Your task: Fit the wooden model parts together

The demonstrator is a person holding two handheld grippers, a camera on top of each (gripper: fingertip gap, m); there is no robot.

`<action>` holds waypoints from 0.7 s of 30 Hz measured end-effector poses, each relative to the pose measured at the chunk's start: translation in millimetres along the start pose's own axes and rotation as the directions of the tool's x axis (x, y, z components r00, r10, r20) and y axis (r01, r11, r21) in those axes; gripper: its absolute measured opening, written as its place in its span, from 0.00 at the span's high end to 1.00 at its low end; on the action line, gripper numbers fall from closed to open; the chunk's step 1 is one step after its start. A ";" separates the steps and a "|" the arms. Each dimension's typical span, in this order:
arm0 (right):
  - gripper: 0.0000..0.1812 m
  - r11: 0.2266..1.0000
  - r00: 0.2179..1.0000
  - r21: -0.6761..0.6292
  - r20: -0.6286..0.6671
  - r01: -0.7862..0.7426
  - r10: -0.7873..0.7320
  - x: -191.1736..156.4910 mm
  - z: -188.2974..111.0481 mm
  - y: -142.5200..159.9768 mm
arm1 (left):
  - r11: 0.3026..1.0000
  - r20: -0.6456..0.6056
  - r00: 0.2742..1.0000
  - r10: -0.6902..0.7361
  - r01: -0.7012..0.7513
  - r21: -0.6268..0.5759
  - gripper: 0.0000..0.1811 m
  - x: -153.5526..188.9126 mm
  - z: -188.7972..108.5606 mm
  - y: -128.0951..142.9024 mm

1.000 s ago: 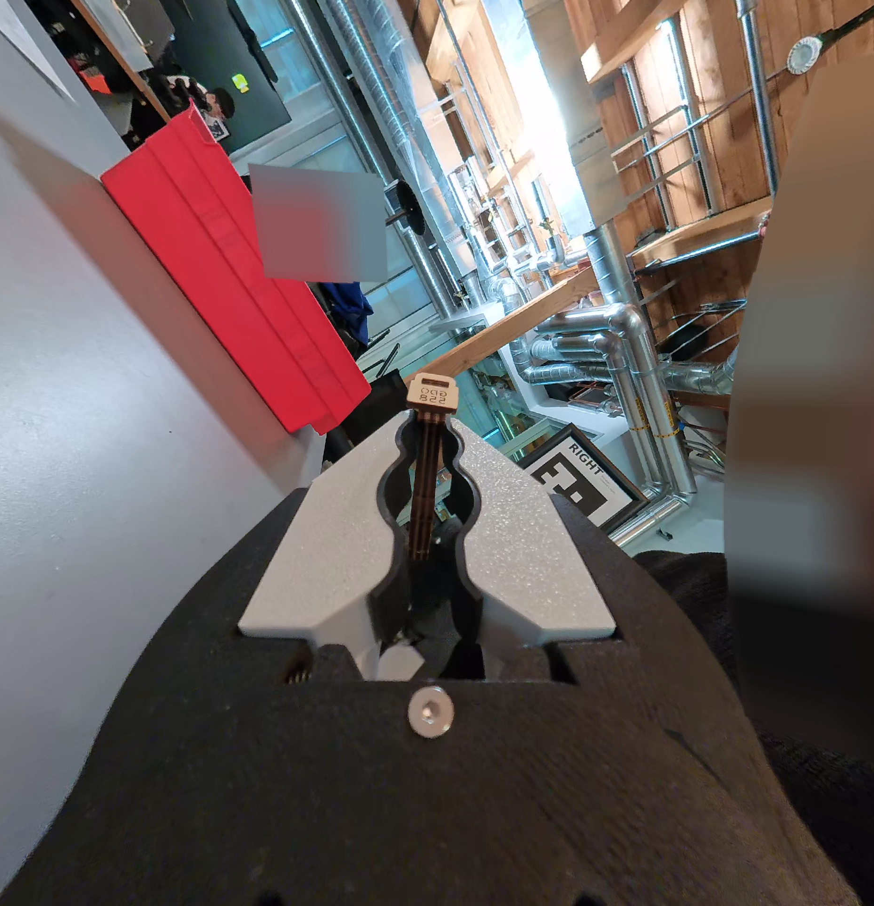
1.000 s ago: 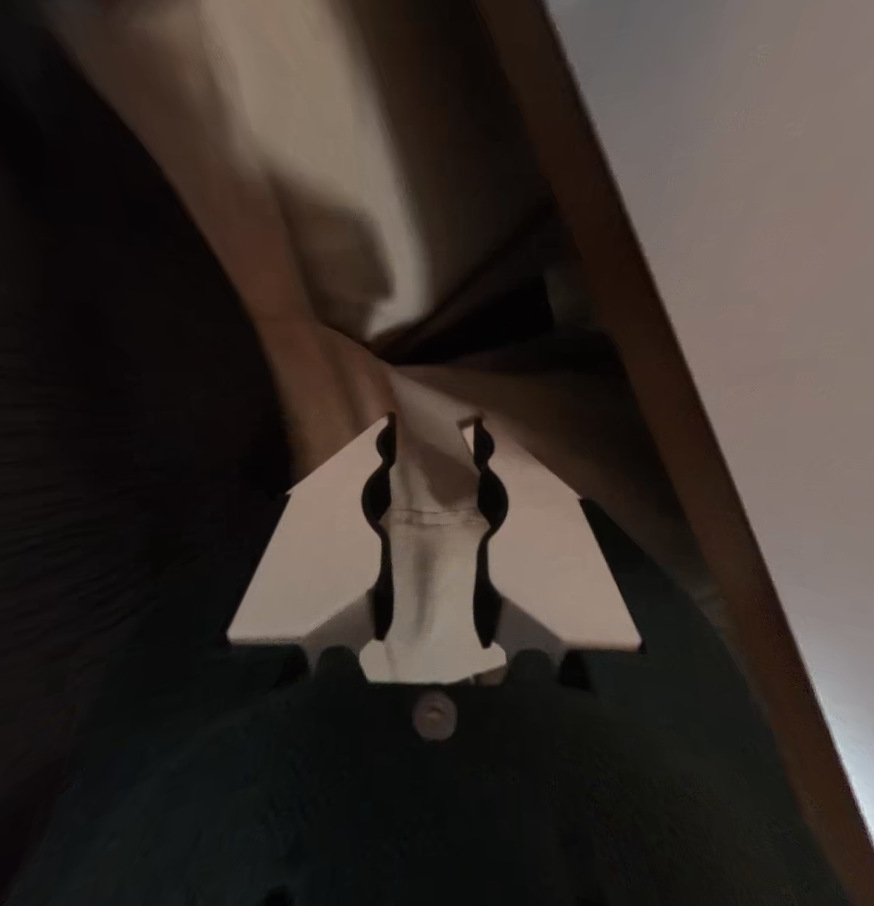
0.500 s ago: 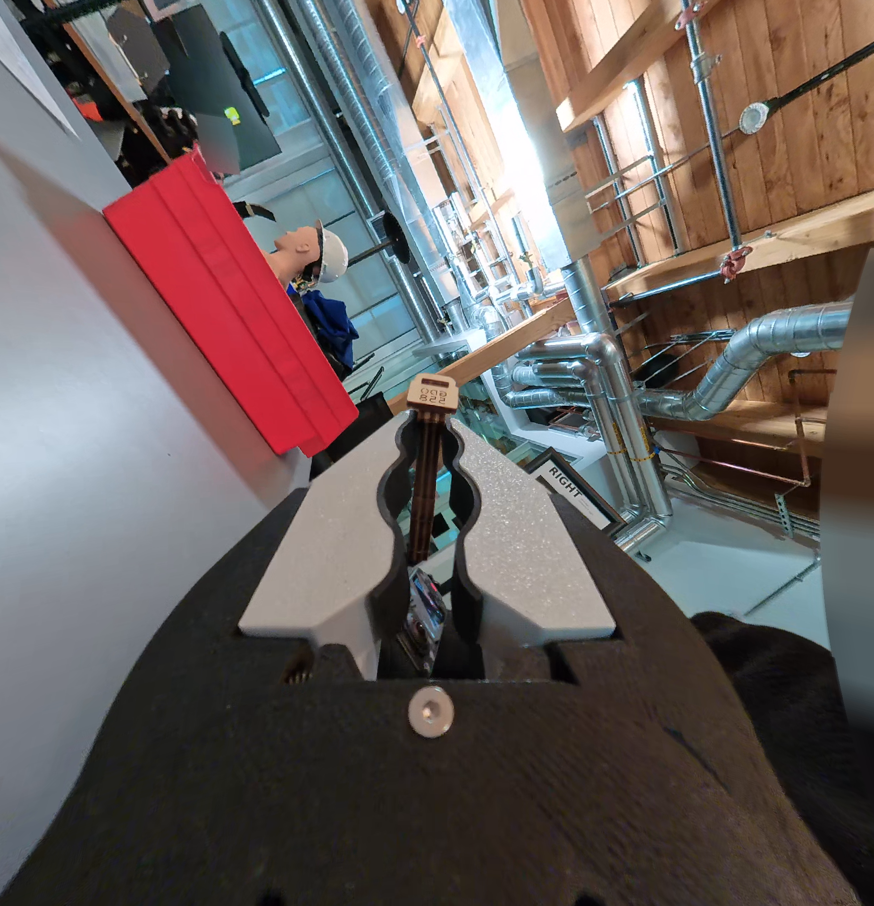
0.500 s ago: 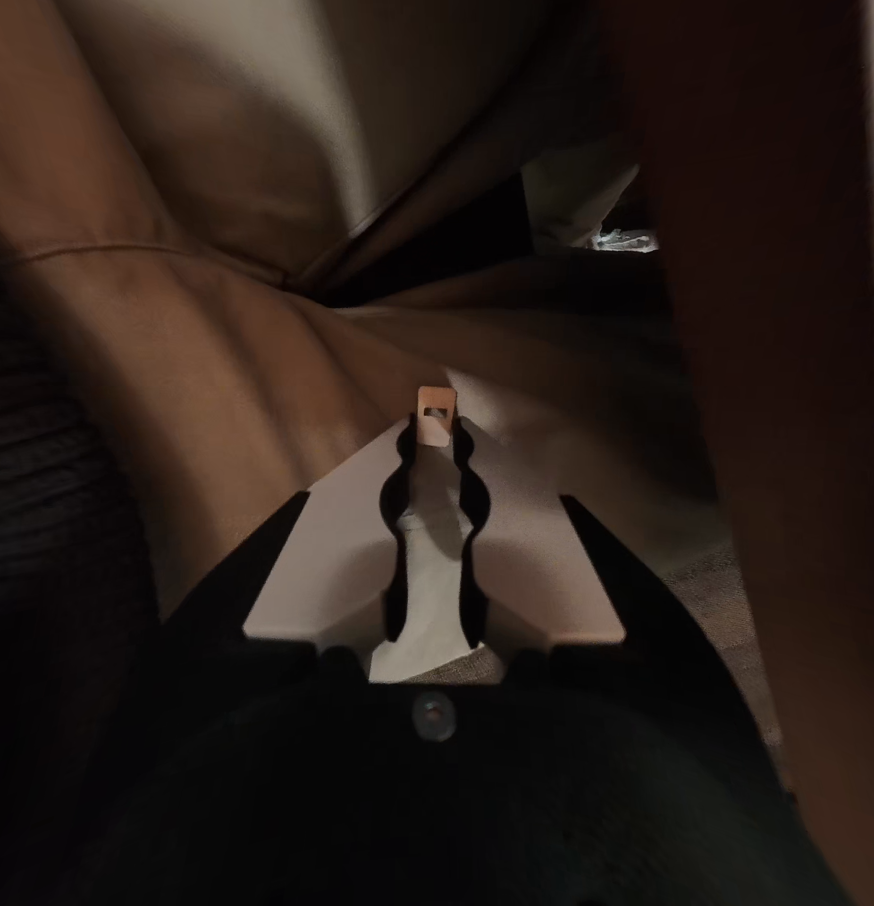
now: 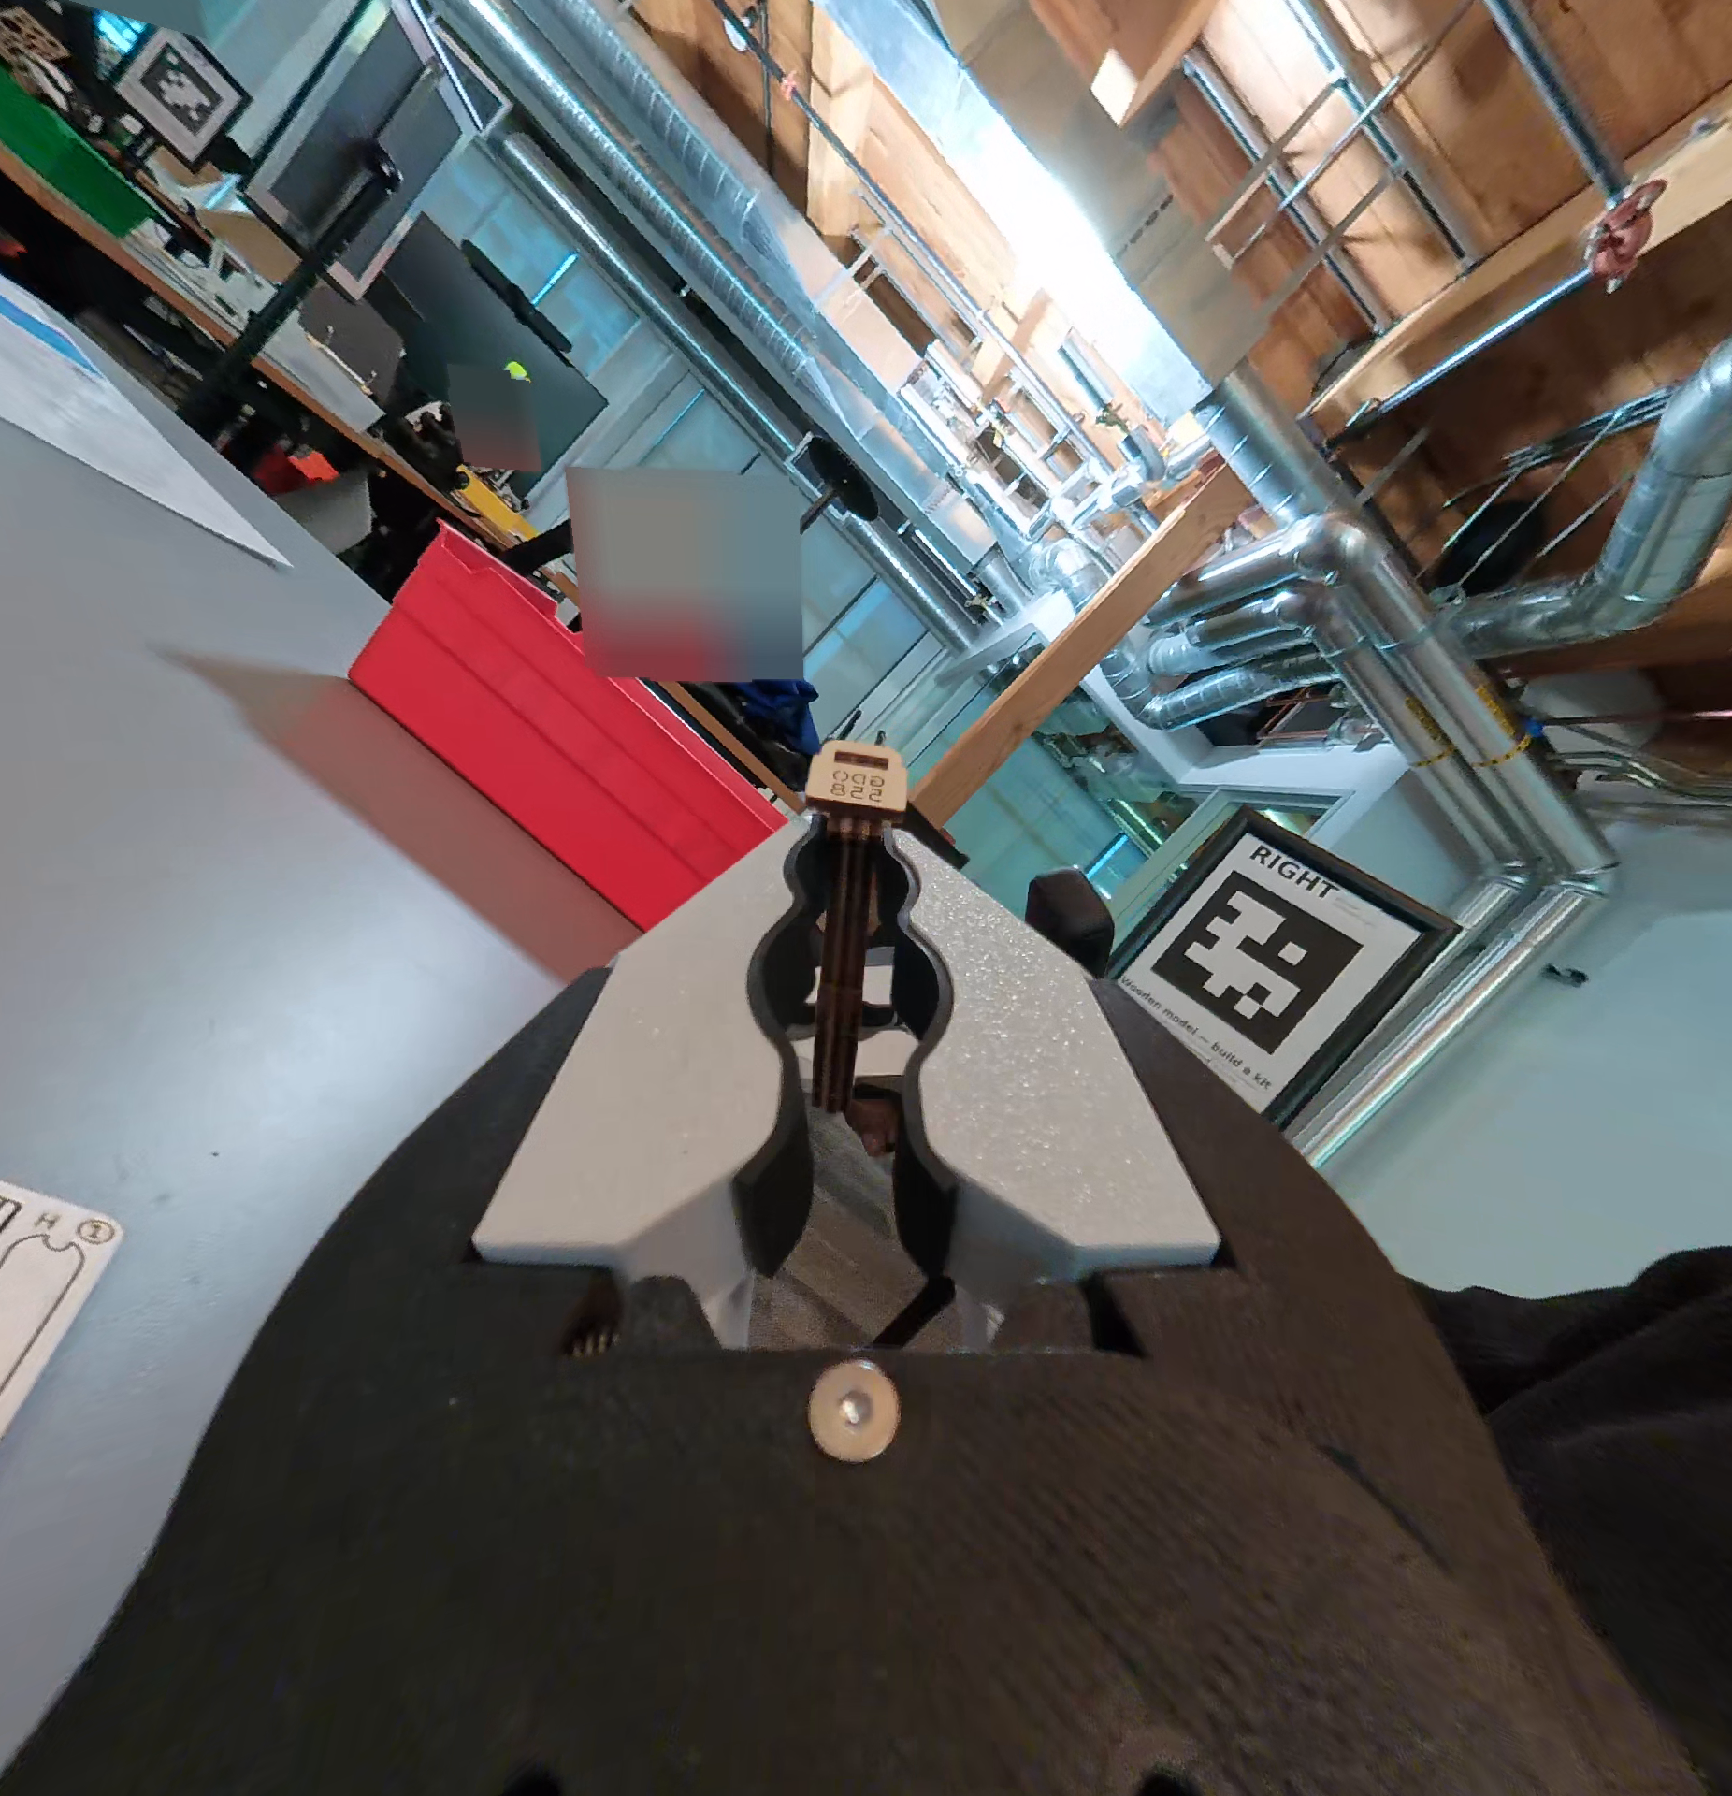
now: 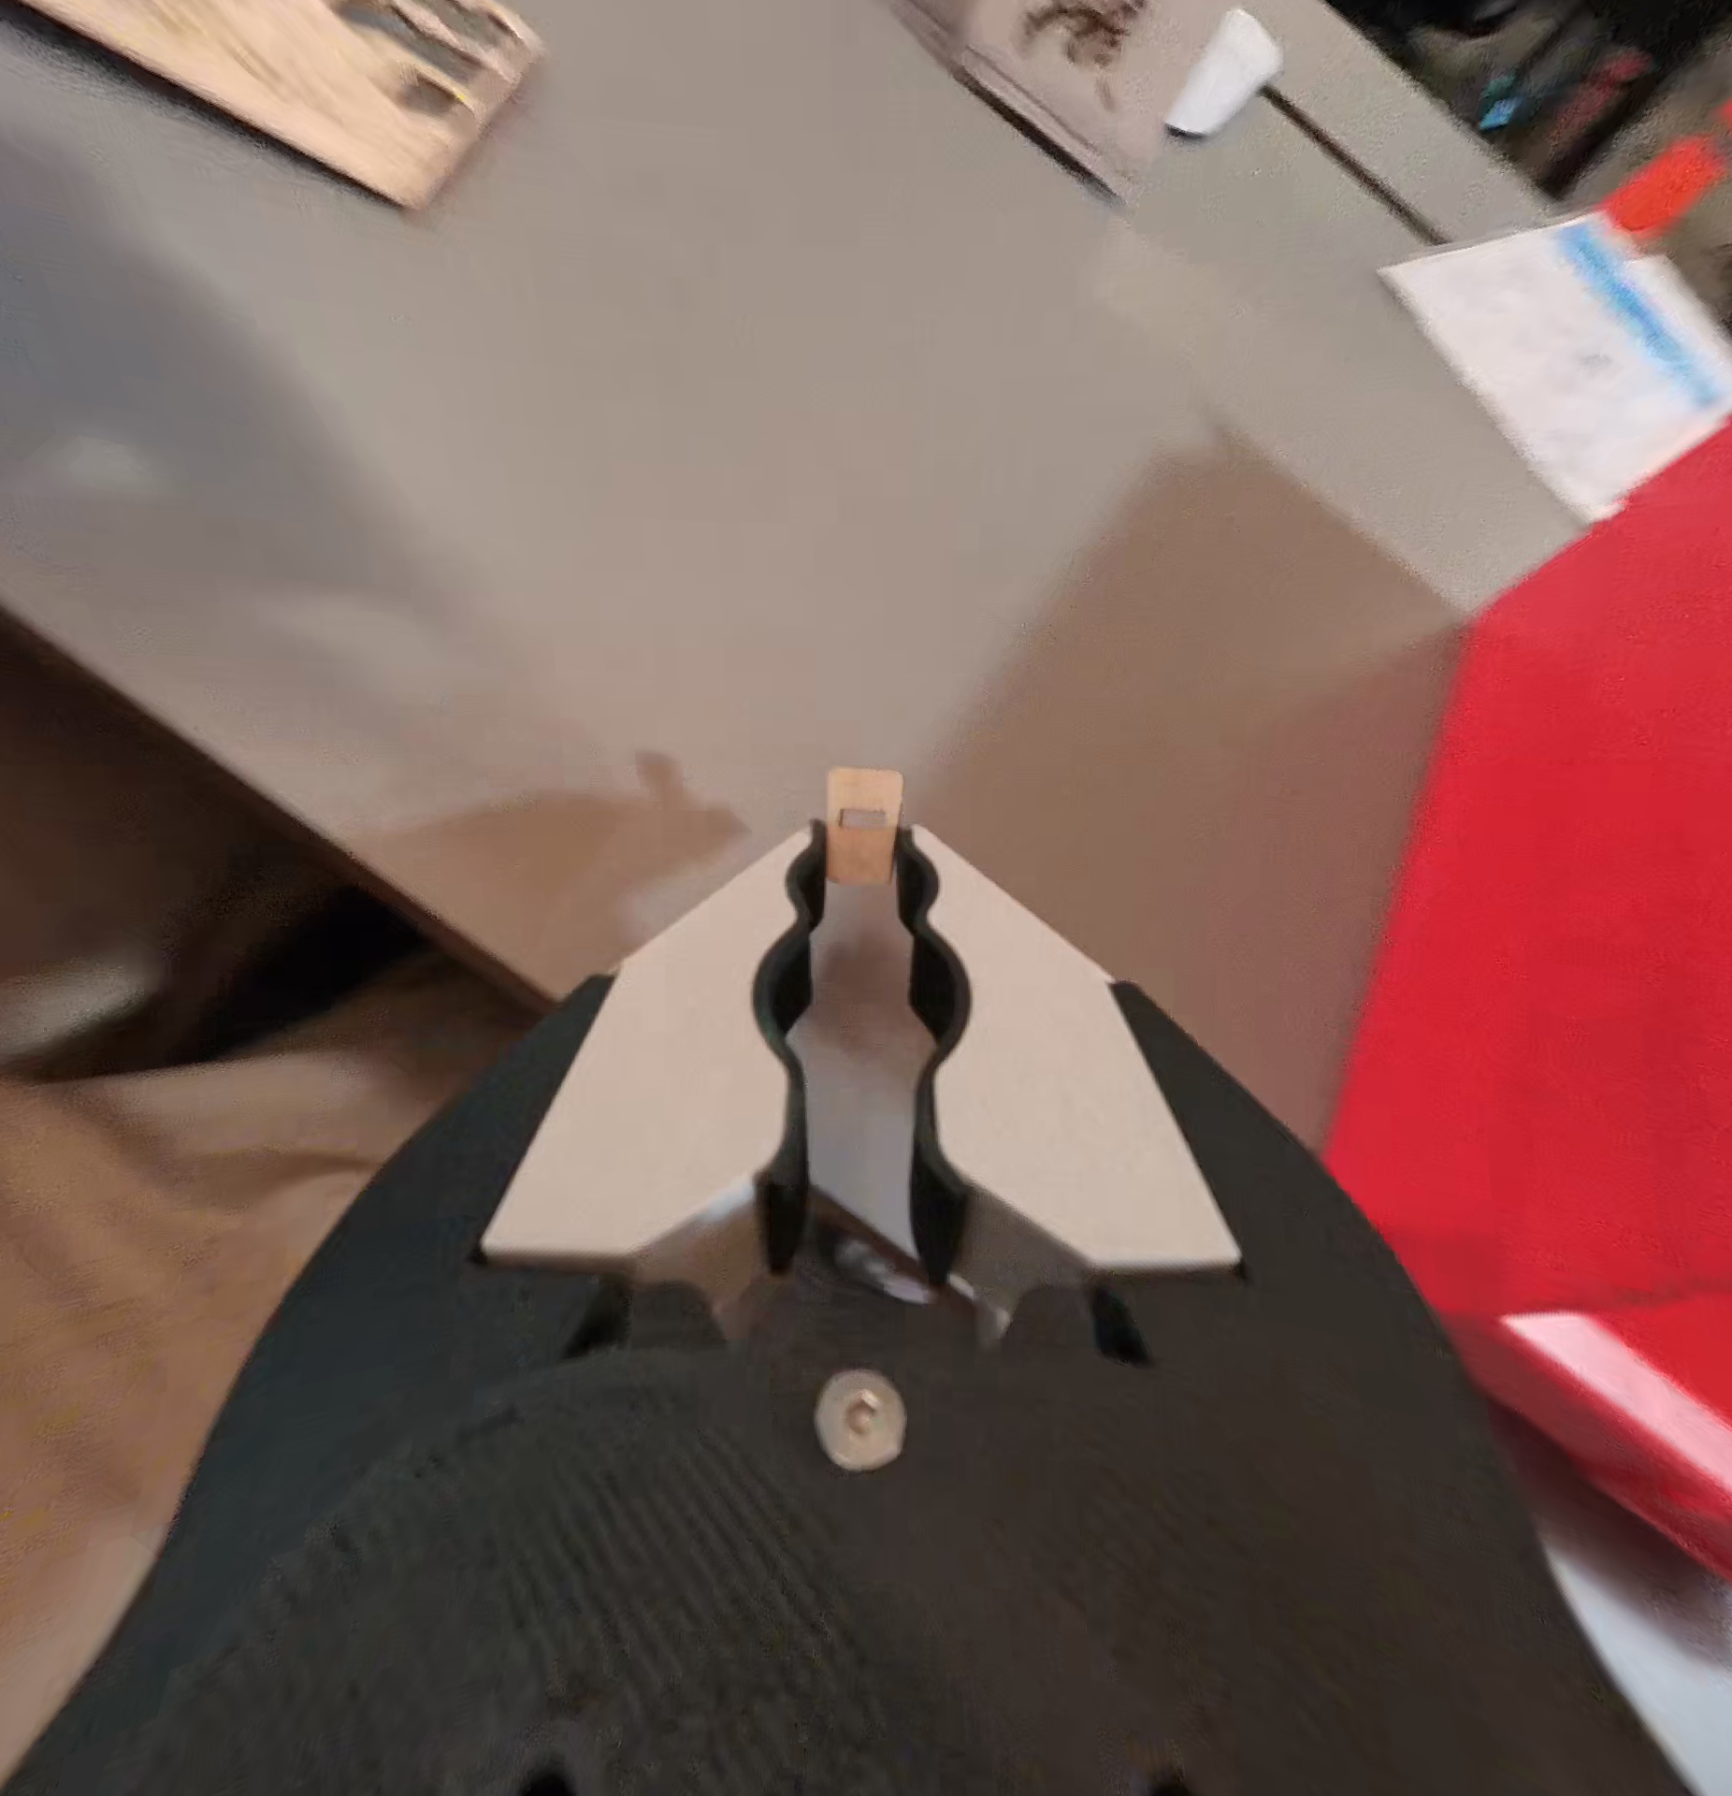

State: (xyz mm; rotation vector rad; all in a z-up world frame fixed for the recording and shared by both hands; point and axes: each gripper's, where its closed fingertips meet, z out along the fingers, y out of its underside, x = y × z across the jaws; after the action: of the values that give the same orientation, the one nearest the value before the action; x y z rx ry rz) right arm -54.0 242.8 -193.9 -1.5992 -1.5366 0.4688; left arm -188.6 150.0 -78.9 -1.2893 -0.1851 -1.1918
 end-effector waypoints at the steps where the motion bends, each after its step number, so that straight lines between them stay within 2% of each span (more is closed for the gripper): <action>1: 0.93 0.998 0.996 -0.029 -0.065 0.055 -0.056 8.6 3.9 3.5 | 1.000 0.006 1.000 0.014 -0.014 -0.001 0.97 -0.3 -0.5 -0.6; 4: 0.93 0.964 0.949 -0.124 -0.183 0.235 -0.255 12.3 12.8 3.0 | 0.997 0.022 0.997 0.070 -0.070 -0.010 0.97 2.1 -3.8 -0.8; 7: 0.92 0.854 0.812 -0.228 -0.271 0.468 -0.517 9.7 18.2 -1.2 | 0.994 0.054 0.992 0.112 -0.112 -0.013 0.97 4.5 -11.0 -1.3; 9: 0.92 0.795 0.750 -0.221 -0.265 0.565 -0.606 -4.7 22.4 -6.3 | 0.992 0.073 0.989 0.127 -0.127 -0.005 0.97 5.8 -17.4 -3.3; 10: 0.87 0.794 0.758 -0.184 -0.238 0.579 -0.608 -16.4 23.9 -8.5 | 0.991 0.083 0.988 0.131 -0.131 0.000 0.97 6.2 -20.9 -4.1; 13: 0.79 0.881 0.863 -0.062 -0.179 0.470 -0.473 -30.9 16.0 -19.9 | 0.990 0.107 0.984 0.141 -0.143 0.009 0.97 7.8 -30.7 -5.2; 16: 0.77 0.970 0.960 0.005 -0.143 0.243 -0.240 -14.1 6.3 -21.2 | 0.989 0.122 0.982 0.143 -0.148 0.025 0.97 10.2 -39.7 -7.3; 18: 0.78 0.993 0.988 0.007 -0.100 0.121 -0.120 -5.1 4.2 -13.0 | 0.989 0.128 0.982 0.138 -0.144 0.035 0.97 10.1 -43.4 -8.5; 21: 0.77 0.999 0.998 0.043 0.064 0.002 -0.004 -23.9 8.4 -13.6 | 0.991 0.125 0.984 0.127 -0.132 0.036 0.97 9.4 -42.8 -7.8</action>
State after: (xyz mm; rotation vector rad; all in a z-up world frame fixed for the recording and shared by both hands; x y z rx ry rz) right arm -73.1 221.3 -194.9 -1.5620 -1.5662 0.5532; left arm -211.1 111.8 -82.4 -1.3164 -0.2124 -0.9943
